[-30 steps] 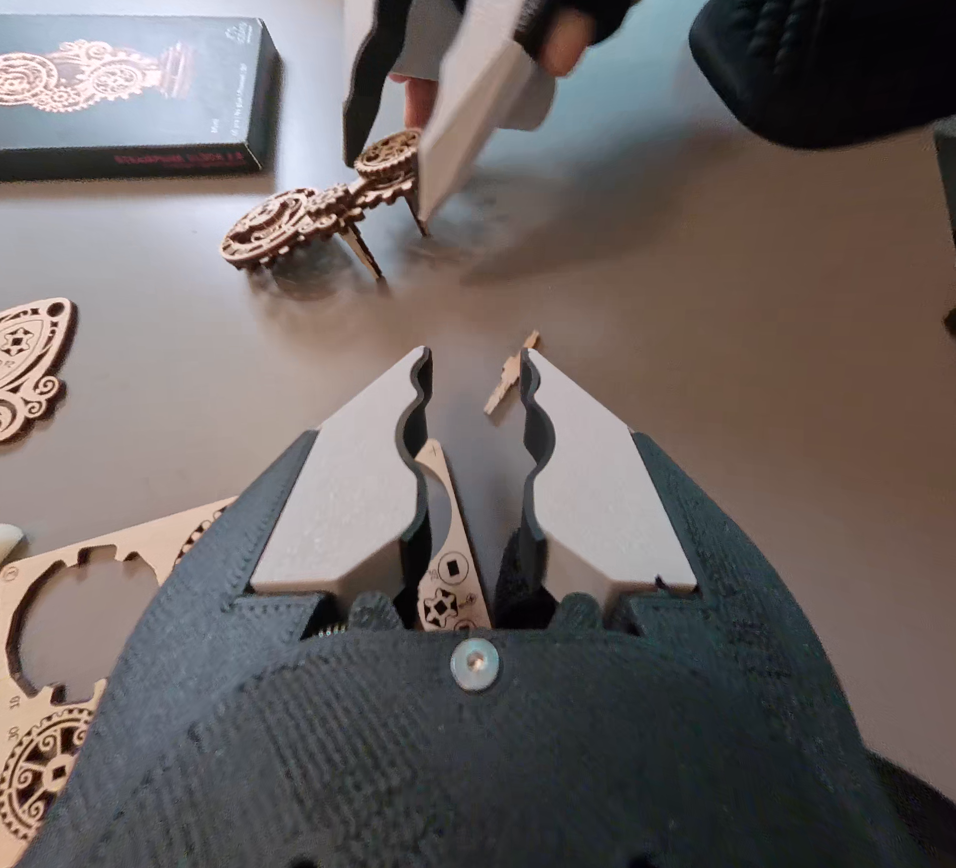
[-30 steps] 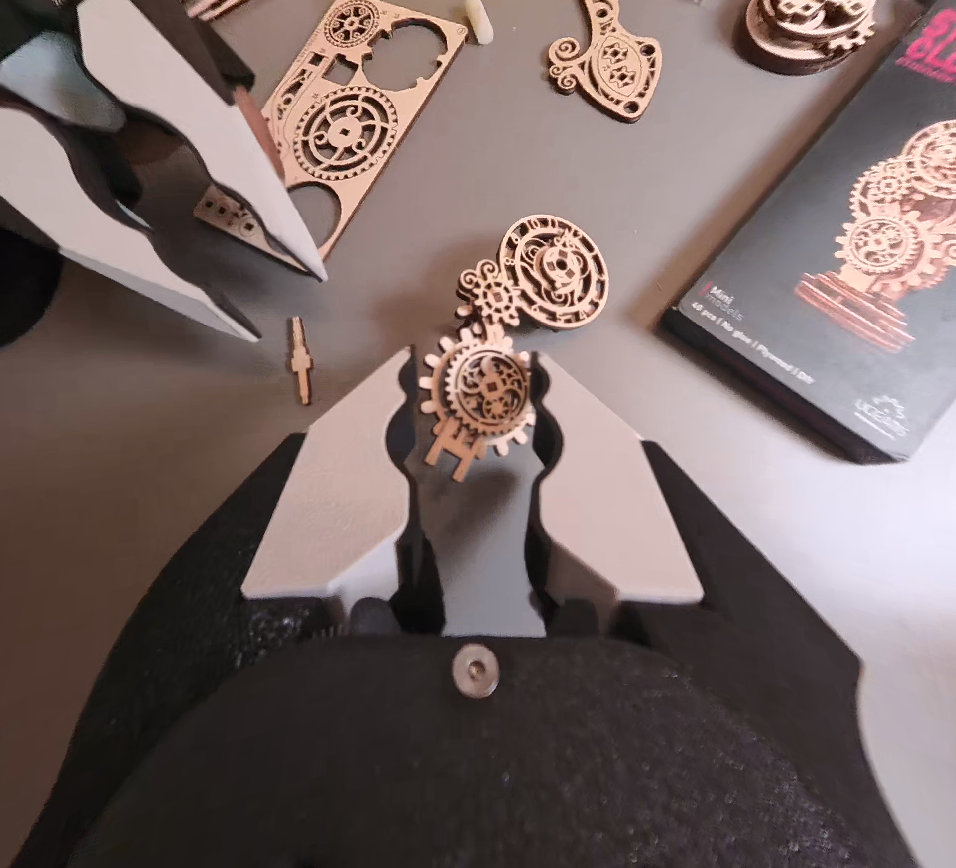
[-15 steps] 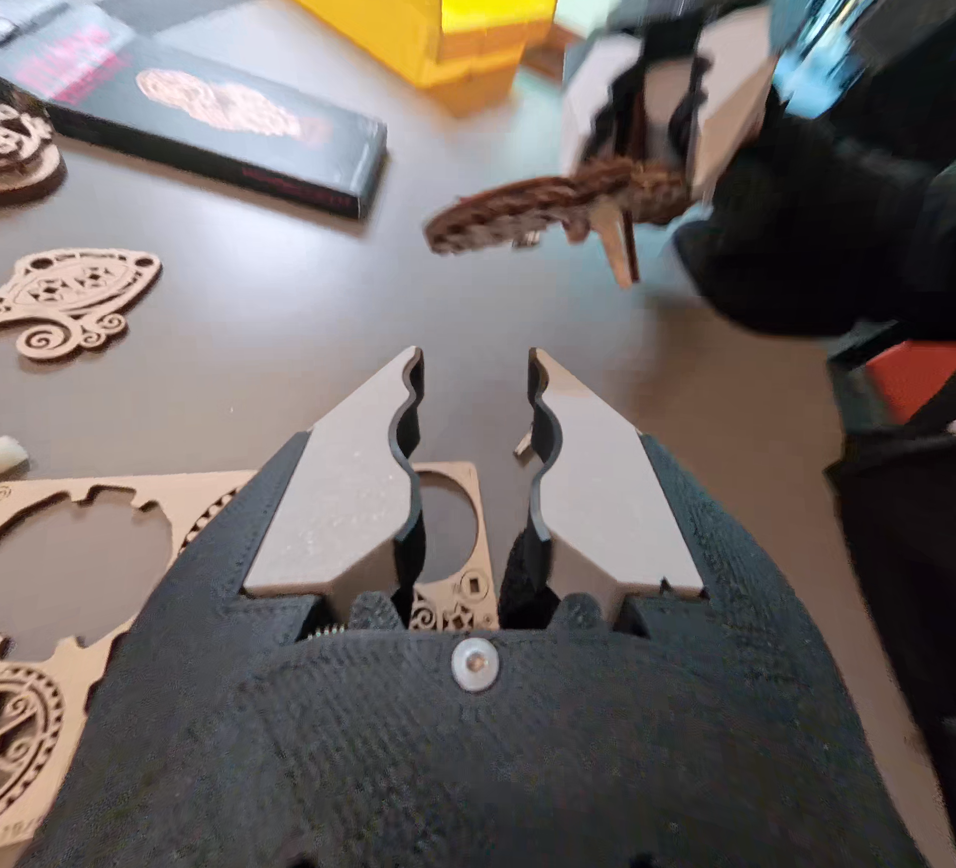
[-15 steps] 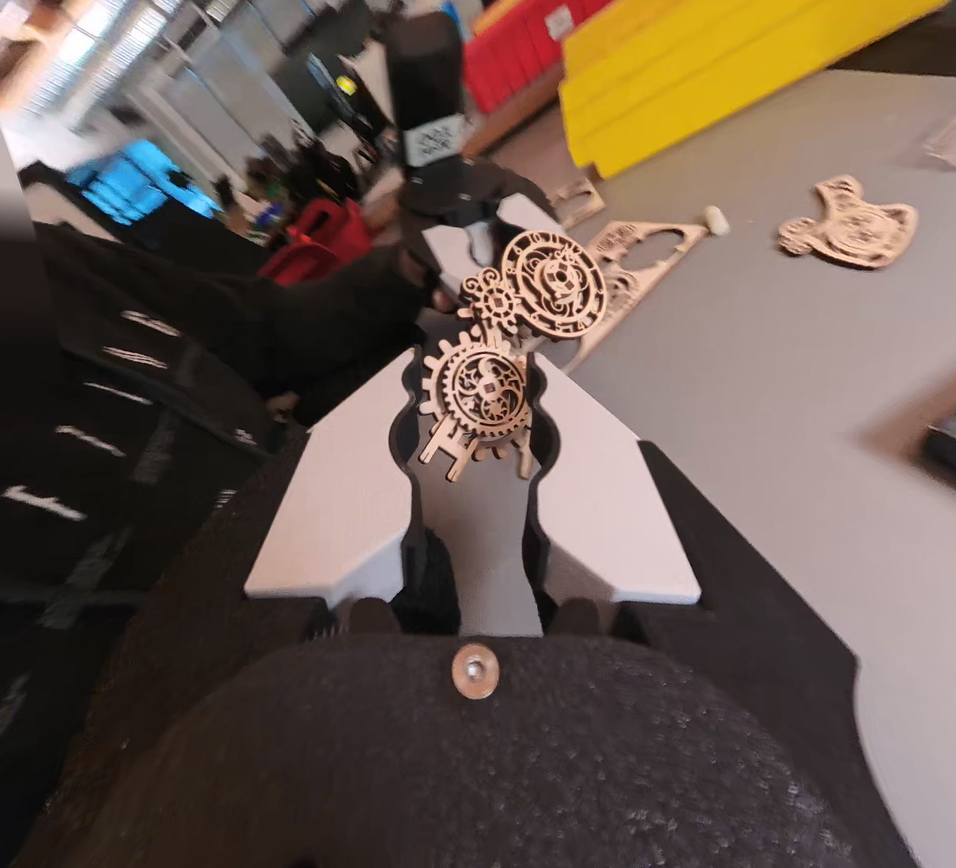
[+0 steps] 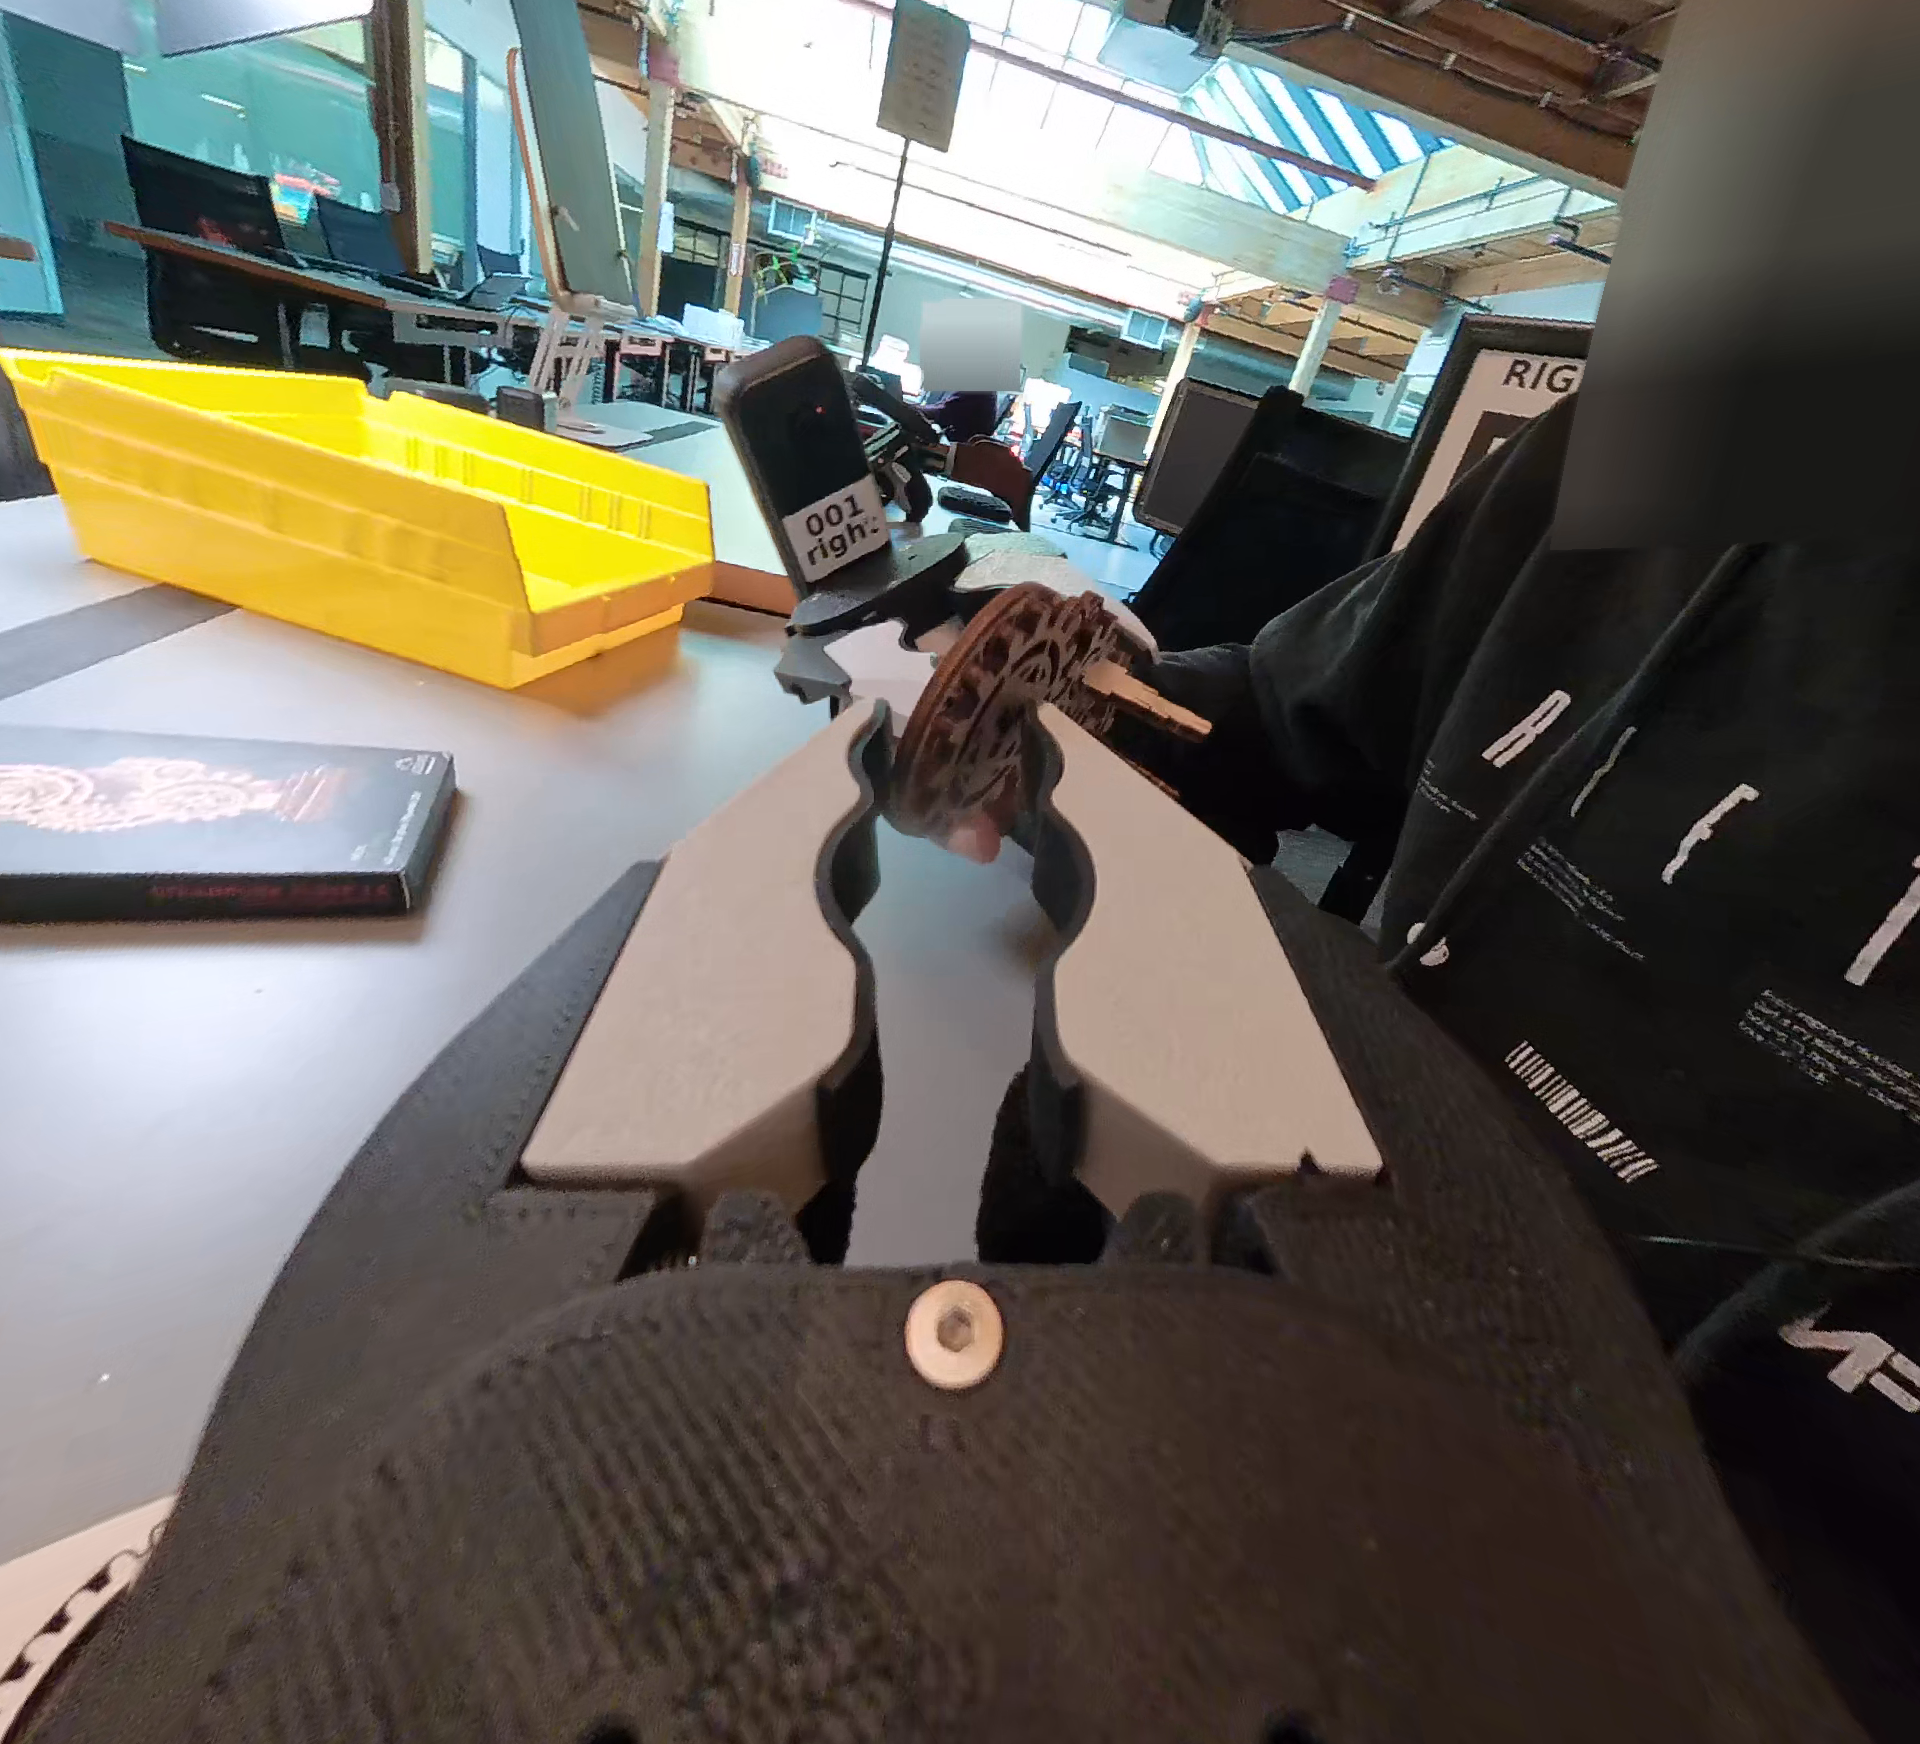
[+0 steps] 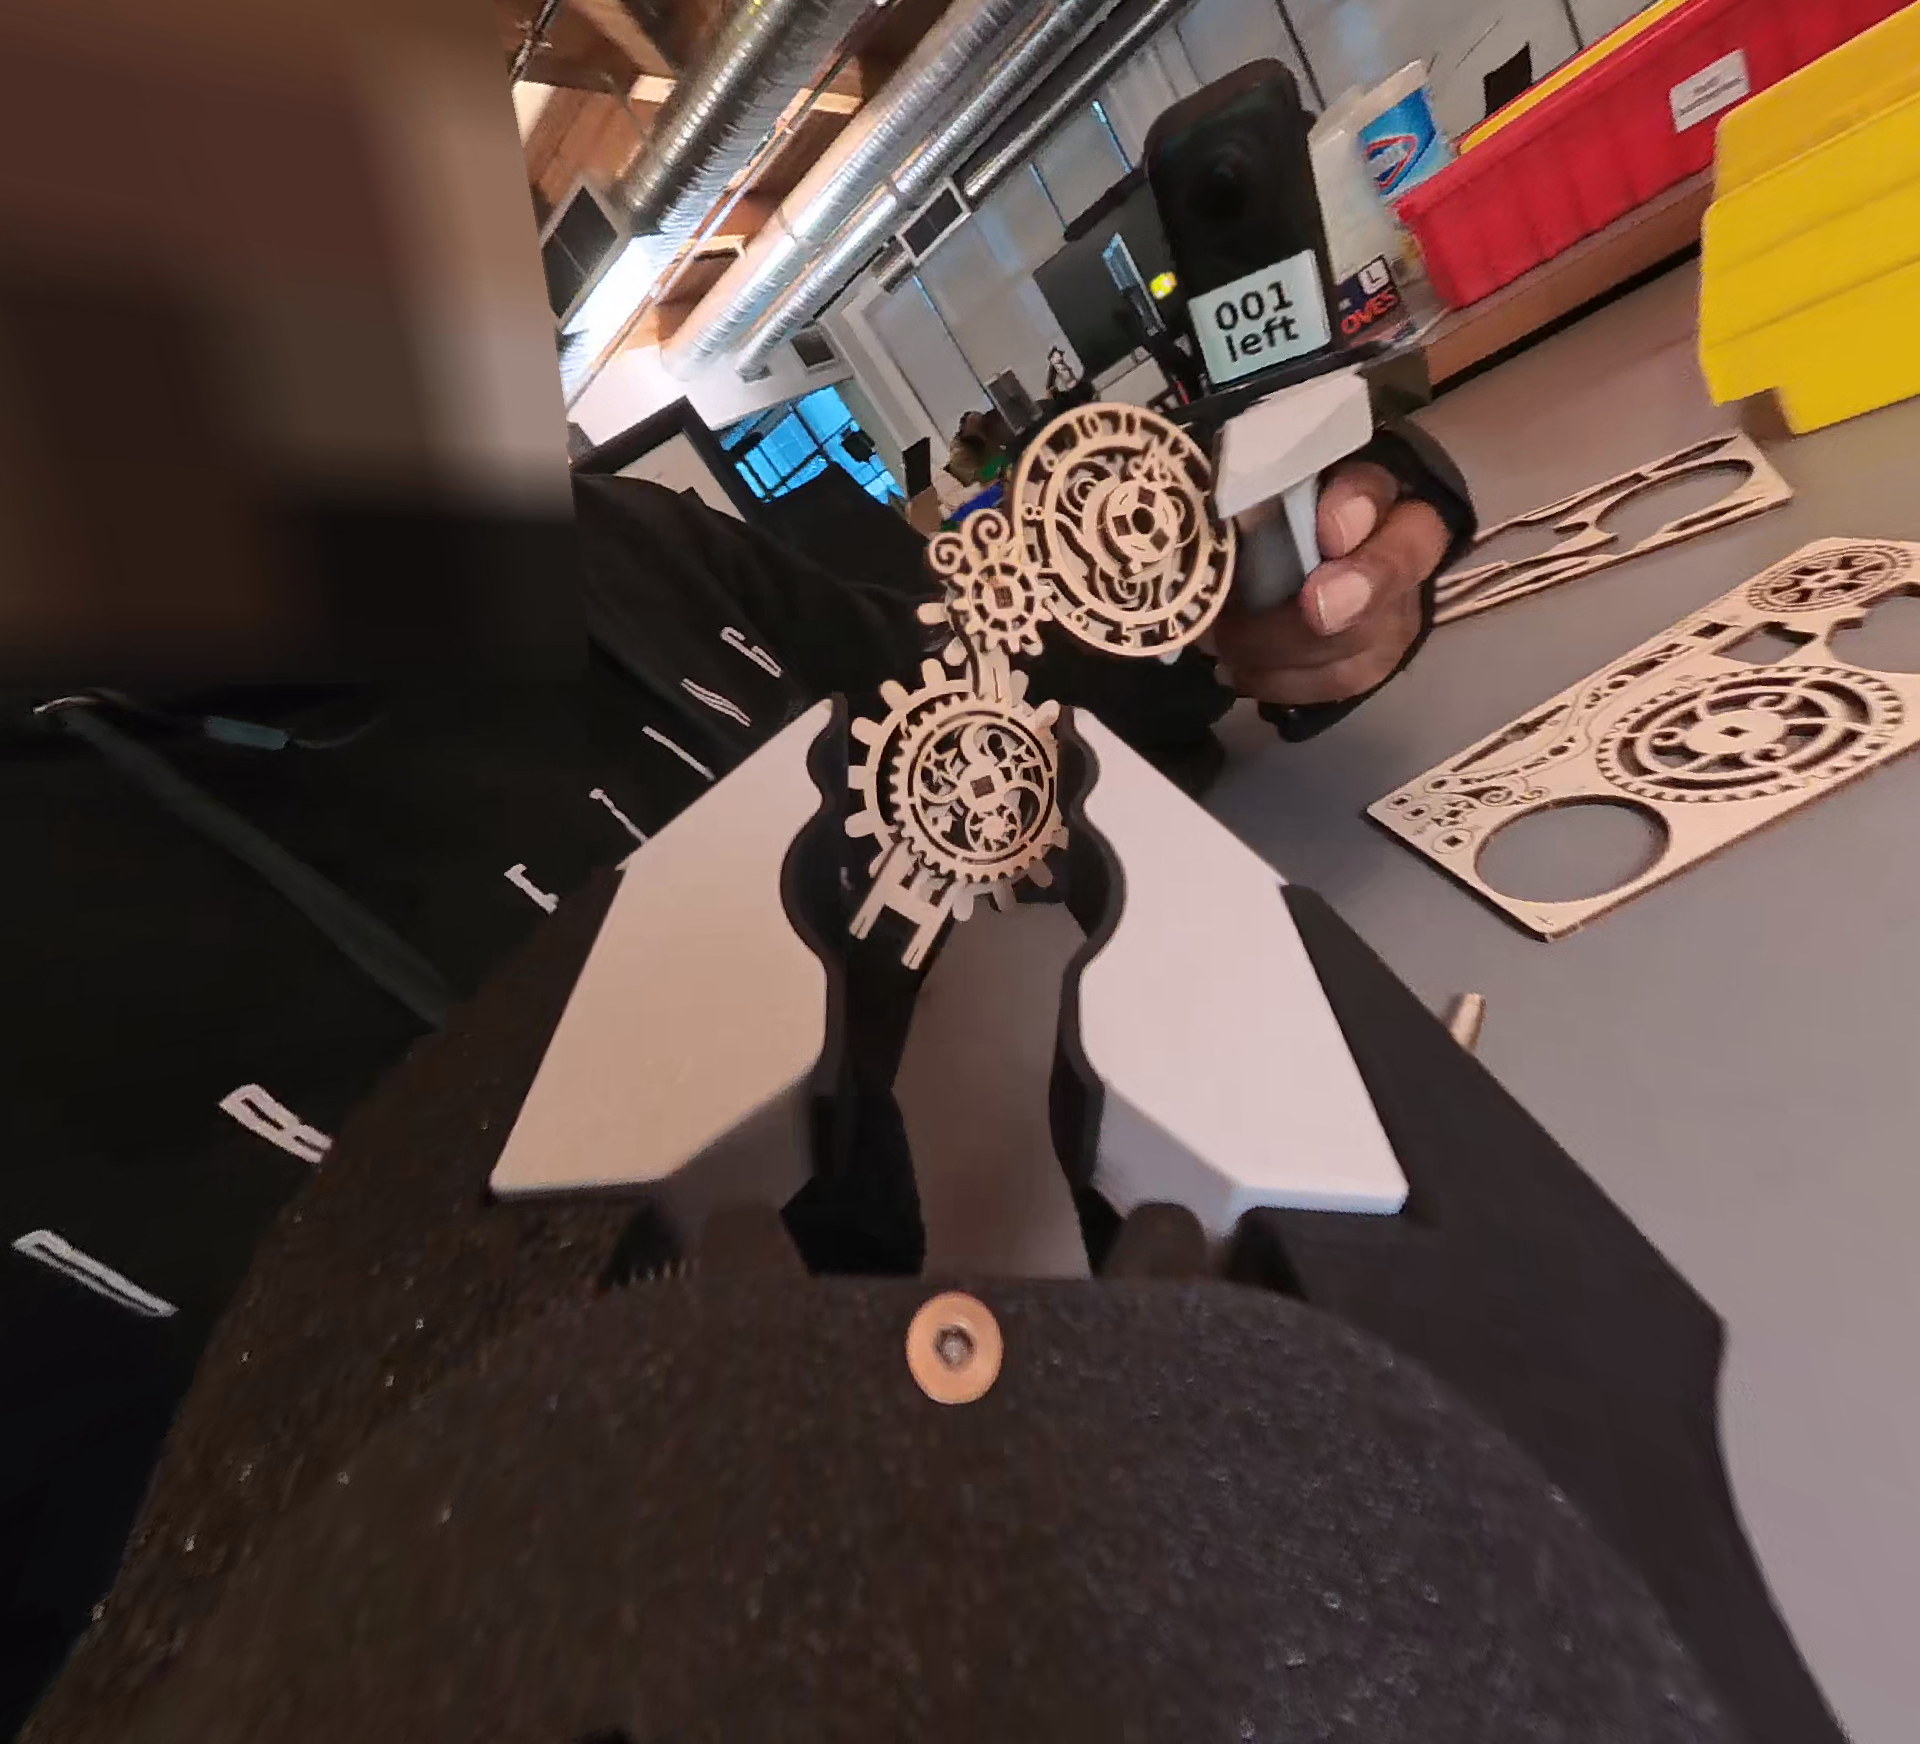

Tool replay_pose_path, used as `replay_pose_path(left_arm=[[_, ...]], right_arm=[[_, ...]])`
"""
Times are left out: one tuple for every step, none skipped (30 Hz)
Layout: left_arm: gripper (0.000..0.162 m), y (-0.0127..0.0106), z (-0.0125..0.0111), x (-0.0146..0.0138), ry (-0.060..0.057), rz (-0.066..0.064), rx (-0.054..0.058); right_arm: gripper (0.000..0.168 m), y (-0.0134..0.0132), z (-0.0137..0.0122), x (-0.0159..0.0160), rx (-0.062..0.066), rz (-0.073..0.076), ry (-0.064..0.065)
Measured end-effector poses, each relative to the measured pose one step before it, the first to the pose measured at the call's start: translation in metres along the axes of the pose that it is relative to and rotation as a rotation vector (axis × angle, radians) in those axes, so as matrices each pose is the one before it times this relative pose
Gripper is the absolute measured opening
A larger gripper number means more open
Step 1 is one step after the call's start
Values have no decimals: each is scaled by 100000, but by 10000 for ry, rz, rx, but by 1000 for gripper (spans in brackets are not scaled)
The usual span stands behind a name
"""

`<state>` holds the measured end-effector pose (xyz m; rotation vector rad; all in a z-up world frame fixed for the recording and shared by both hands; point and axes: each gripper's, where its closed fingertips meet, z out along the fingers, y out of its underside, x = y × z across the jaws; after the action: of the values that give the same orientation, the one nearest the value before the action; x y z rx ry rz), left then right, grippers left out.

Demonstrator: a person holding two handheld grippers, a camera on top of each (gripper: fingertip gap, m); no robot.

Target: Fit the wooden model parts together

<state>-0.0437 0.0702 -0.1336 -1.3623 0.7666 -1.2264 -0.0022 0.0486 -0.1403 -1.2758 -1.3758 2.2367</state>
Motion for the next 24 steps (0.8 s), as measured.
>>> replay_pose_path(left_arm=[[21,-107,-21,232,95,16,47],[20,-130,-27,141,49,-3,68],[20,-110,-4,89,22,4,48],[19,-50,-6,123,53,17,22],[19,-26,-5,180,107,6,23],[13,-103,-17,213,145,-32,85],[11,-119,-16,154,117,-60,109],[11,6,12,70,70,-42,36],[11,67,14,147,127,-42,-4],[11,21,28,176,153,-77,22],[11,-47,11,105,113,-85,67],[11,-62,18,107,92,-66,71],[11,-52,5,70,75,-65,68],[11,-57,15,51,58,-66,65],[11,-71,31,90,82,-59,79],[11,-90,37,191,144,-65,93],[10,-133,62,261,191,-89,108],[10,-169,63,340,248,-99,122],[10,-143,66,346,246,-84,90],[10,-61,78,301,202,-27,34],[10,35,97,248,167,10,-24],[10,136,122,225,162,0,-84],[10,209,164,227,171,-14,-110],[10,193,193,243,190,-22,-92]], right_arm=[[39,10,72,-192,40,162,-188],[39,-76,52,-142,91,115,-139],[39,-85,26,-78,93,75,-88],[39,-19,18,-100,52,67,-92],[39,22,46,-152,17,71,-113],[39,40,62,-54,16,71,-57],[40,84,91,147,8,32,63],[40,136,111,10,-17,62,-39],[41,216,150,-109,-61,119,-122],[42,245,162,-58,-80,128,-98],[43,187,178,81,-41,69,-17],[44,150,150,79,-43,32,7],[45,137,102,57,-72,16,14],[46,38,43,9,-24,-15,11],[47,-52,-7,-22,22,-12,-10],[47,-63,-17,-85,38,22,-59],[48,-22,-5,-140,33,57,-113],[49,74,51,-133,-12,73,-130],[51,230,155,-175,-79,73,-164],[54,411,261,-230,-182,74,-205],[58,504,362,-238,-251,60,-207],[61,511,424,-107,-257,31,-121],[65,404,428,38,-213,18,-46],[66,258,374,51,-128,11,-48]])
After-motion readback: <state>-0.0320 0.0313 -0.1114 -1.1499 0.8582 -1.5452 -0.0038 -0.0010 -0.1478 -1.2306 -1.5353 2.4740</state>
